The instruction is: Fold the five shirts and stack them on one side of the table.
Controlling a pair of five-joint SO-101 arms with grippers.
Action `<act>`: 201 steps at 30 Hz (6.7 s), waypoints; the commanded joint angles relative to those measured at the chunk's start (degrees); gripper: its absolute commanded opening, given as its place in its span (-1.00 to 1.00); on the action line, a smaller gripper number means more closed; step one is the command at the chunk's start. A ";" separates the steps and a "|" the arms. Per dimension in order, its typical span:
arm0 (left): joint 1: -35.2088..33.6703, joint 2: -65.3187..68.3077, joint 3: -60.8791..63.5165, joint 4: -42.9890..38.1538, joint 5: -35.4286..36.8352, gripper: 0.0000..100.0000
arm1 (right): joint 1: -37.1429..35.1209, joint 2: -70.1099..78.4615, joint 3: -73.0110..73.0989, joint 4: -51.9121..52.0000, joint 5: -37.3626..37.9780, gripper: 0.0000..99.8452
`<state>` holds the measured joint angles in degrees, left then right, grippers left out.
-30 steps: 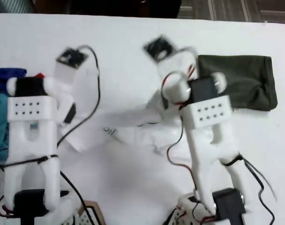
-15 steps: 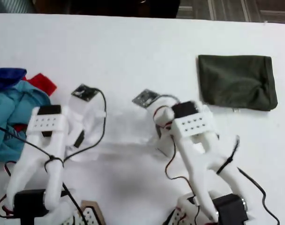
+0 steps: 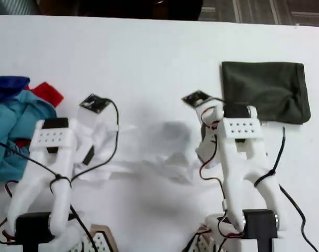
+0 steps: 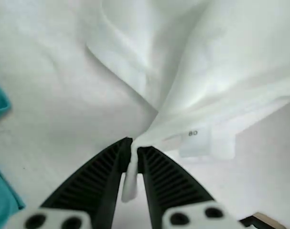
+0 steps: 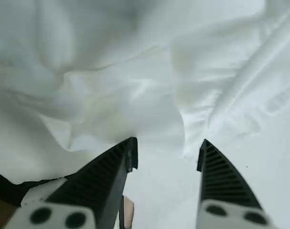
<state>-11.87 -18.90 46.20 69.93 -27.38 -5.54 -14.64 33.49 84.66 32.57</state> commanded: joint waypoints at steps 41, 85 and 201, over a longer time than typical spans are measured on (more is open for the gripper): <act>-0.62 -0.88 -3.38 0.44 0.09 -0.95 | -1.80 -2.15 3.34 -10.42 1.49 -0.96; -0.53 -0.79 -13.85 17.32 -0.26 -0.95 | -2.33 21.14 -22.77 -5.58 2.81 -0.71; -0.26 -0.97 -20.35 19.43 0.18 -0.95 | 2.95 -4.97 -17.32 -3.56 7.47 -0.96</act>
<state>-11.96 -18.90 29.85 88.75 -27.12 -3.69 -13.23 16.35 79.47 39.96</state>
